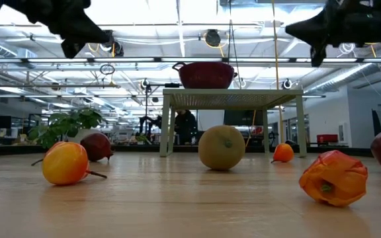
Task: Pick & Place Fruit
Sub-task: Put the kiwi in the violet strainer bowl on the shelf
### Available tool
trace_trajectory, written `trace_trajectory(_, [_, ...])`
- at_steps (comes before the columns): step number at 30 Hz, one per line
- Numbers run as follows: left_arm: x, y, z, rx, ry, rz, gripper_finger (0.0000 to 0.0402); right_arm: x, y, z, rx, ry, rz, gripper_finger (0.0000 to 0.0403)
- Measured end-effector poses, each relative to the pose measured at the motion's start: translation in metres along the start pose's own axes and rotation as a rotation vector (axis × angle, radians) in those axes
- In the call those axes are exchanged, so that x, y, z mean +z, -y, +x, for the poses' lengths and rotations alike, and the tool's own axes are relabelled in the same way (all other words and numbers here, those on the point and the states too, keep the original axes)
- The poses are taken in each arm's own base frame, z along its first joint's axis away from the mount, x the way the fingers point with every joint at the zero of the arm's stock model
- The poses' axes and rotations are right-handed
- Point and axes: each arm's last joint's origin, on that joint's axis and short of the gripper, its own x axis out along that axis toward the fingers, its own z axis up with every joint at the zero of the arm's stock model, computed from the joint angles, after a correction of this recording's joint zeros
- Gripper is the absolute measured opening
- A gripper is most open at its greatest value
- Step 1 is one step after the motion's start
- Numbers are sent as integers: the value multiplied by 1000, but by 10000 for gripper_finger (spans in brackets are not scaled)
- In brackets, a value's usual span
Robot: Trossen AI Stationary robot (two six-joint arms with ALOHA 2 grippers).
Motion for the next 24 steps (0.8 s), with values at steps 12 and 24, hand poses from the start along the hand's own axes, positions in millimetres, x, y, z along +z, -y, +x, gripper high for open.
trace_trajectory(12, [-29, -14, -23, -33, 69, -25, 10, 24, -43, 61, 70, -131, -104, 0])
trace_trajectory(24, [-39, -18, -40, -99, 73, 1, 11, 13, -105, 113, 88, -230, -156, 0])
